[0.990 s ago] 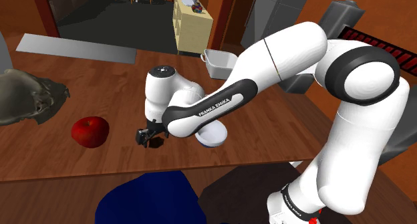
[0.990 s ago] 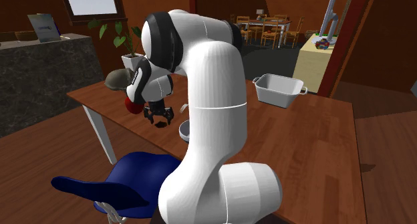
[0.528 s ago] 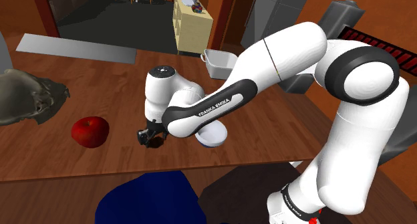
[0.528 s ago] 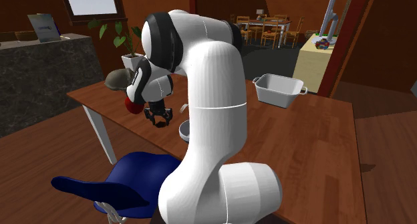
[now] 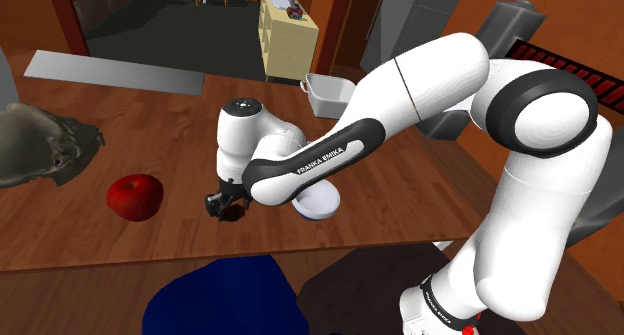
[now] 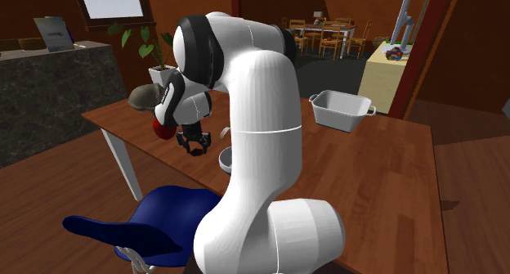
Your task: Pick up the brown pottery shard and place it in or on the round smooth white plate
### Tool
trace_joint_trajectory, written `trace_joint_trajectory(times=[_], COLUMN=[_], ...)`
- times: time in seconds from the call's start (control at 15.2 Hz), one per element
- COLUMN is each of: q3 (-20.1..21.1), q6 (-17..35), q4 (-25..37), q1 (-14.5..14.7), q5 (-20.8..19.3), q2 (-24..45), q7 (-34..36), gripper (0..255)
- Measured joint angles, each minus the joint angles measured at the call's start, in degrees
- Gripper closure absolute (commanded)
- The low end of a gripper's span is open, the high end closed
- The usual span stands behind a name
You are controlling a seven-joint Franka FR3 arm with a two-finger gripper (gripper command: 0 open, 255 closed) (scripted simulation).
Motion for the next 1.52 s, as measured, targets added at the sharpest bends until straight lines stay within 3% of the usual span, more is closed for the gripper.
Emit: trace_joint_trajectory(times=[1.19,1.52], q3=[2.2,0.6], q6=[-10.5,-9.4], q4=[3.4,-0.3], q1=[-1.6,-5.5], q5=[5.1,7.2], q2=[-7.8,-11.1], q7=[-3.8,-10.0], gripper=[255,255])
